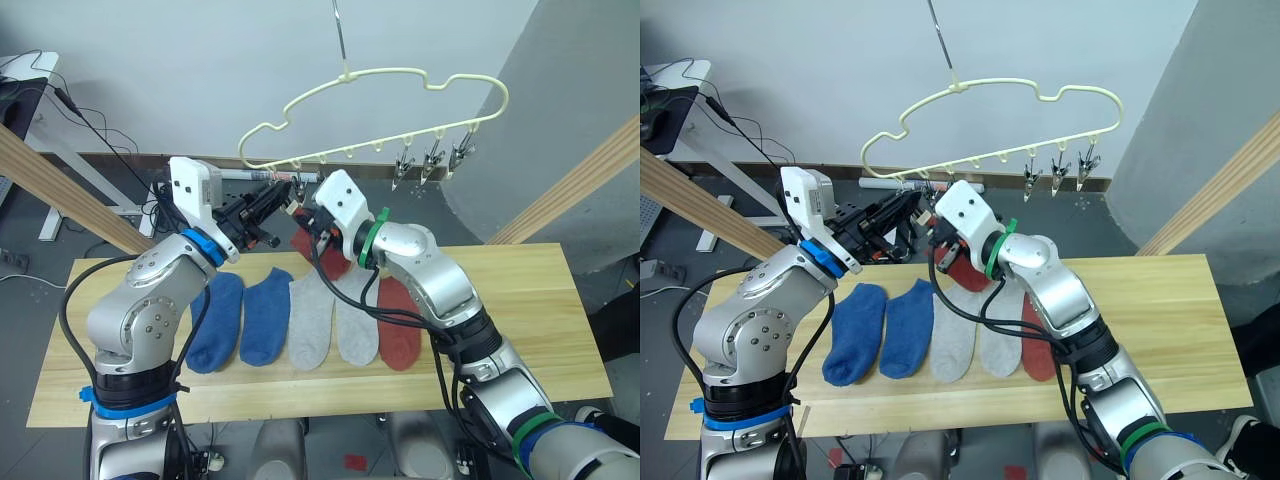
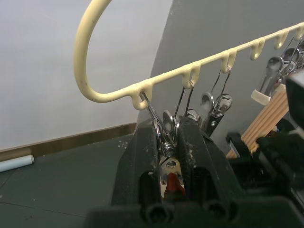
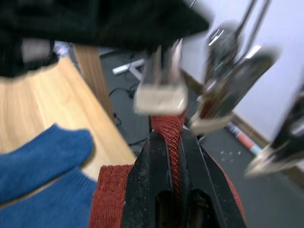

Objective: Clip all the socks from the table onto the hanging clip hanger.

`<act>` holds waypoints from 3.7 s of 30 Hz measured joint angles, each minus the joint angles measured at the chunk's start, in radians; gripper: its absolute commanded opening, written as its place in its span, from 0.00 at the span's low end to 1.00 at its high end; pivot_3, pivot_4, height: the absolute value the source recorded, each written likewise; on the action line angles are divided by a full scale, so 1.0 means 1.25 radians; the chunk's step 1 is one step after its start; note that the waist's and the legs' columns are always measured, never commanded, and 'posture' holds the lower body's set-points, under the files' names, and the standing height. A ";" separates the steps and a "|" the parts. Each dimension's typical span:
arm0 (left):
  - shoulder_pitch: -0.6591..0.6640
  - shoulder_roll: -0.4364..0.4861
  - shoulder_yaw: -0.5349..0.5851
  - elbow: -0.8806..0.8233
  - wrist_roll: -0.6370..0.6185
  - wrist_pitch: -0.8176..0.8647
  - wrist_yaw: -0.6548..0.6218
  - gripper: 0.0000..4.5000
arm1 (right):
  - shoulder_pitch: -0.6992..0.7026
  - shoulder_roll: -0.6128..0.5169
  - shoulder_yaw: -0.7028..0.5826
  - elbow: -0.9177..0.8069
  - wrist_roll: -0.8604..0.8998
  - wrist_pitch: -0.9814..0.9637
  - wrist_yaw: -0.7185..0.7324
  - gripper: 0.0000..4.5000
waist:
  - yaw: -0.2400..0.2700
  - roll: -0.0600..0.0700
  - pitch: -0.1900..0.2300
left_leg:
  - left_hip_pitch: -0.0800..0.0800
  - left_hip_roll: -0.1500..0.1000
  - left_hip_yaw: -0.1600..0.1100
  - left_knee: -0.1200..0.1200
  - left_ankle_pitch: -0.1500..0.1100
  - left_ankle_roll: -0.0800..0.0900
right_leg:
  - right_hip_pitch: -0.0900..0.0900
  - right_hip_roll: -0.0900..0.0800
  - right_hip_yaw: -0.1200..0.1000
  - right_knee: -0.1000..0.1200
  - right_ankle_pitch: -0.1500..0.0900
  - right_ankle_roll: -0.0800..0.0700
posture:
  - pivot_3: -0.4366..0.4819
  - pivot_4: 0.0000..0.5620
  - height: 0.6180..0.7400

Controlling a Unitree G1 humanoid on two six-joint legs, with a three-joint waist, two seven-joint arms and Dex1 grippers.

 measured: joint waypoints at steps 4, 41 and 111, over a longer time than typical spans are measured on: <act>0.000 0.000 -0.001 0.000 0.000 0.000 0.001 0.05 | 0.000 0.019 -0.012 0.014 0.003 0.000 -0.010 0.00 | -0.001 0.000 0.000 | 0.000 0.000 0.000 0.000 0.000 0.000 | 0.000 0.000 0.000 0.000 0.000 0.000 | 0.33 0.60 1.00; 0.061 0.044 0.028 -0.037 -0.065 0.057 0.013 0.62 | 0.000 0.054 -0.024 0.014 0.031 -0.025 0.000 0.49 | -0.009 -0.001 -0.001 | 0.000 0.000 0.001 0.001 0.001 -0.001 | 0.000 0.000 0.000 0.002 0.001 -0.001 | 0.35 0.59 1.00; 0.058 -0.195 -0.113 0.158 0.435 -0.484 0.163 0.43 | 0.269 -0.385 -0.291 -0.488 0.374 0.199 0.040 0.64 | -0.022 -0.004 -0.002 | 0.001 -0.007 0.000 0.014 0.004 0.008 | 0.003 0.000 0.003 0.011 0.007 0.001 | 0.22 0.63 1.00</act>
